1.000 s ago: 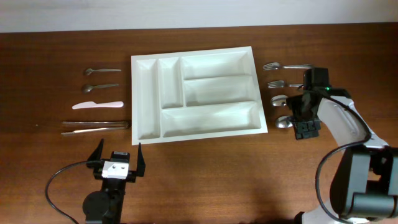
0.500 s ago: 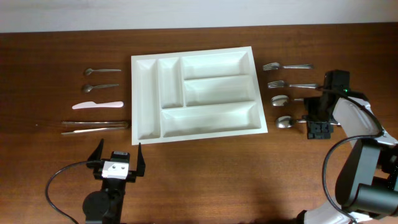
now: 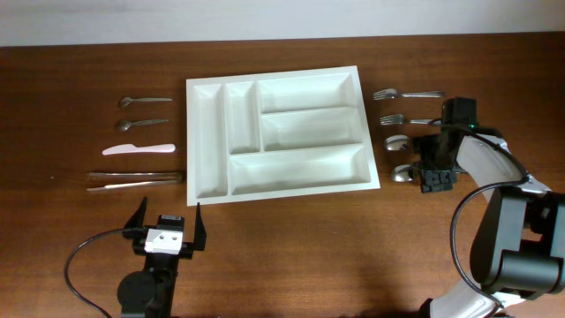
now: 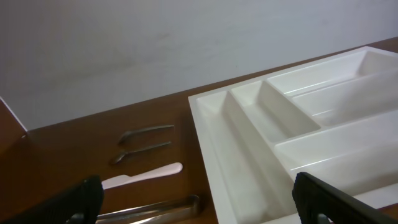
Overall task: Pack container
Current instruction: 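Lower the right gripper over the large spoon's handle, then close the right gripper on the large spoon handle and lift it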
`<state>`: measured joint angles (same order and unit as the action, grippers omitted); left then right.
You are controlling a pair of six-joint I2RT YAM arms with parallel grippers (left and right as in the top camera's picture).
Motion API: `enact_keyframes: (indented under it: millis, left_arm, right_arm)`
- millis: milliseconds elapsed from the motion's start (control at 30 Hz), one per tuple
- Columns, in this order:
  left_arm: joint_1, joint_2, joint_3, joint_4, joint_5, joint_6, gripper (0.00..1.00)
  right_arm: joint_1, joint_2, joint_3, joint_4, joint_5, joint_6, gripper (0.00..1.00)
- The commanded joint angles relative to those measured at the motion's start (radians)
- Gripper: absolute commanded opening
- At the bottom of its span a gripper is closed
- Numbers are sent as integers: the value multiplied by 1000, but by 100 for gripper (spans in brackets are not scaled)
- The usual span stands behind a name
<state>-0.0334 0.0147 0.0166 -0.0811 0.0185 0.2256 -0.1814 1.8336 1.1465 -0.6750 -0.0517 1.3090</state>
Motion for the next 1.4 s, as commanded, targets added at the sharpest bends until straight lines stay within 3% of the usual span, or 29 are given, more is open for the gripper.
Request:
enact_keyframes:
  millis: [0, 367, 833, 1000, 1133, 1200, 1267, 1367]
  left_arm:
    - [-3, -9, -8, 2, -6, 15, 99]
    - [-3, -9, -8, 2, -6, 15, 99]
    - [-3, -9, -8, 2, -6, 15, 99]
    - [-3, -8, -8, 2, -6, 15, 99]
    - [-3, -9, -8, 2, -6, 15, 99]
    - [-3, -9, -8, 2, -6, 15, 99]
    - [-3, -9, -8, 2, -6, 15, 99]
    - [-3, -9, -8, 2, -6, 15, 99]
  right_arm:
    - [6, 10, 15, -1, -9, -2, 76]
    - [3, 21, 15, -4, -24, 194, 81]
    - [-23, 100, 15, 6, -27, 112, 79]
    - [-55, 100, 15, -2, -24, 48, 55]
    - [-89, 100, 15, -17, -23, 29, 54]
    - [-106, 100, 15, -18, -24, 1, 47]
    - [-115, 100, 15, -18, -24, -31, 37]
    - [-120, 100, 15, -15, -23, -74, 13]
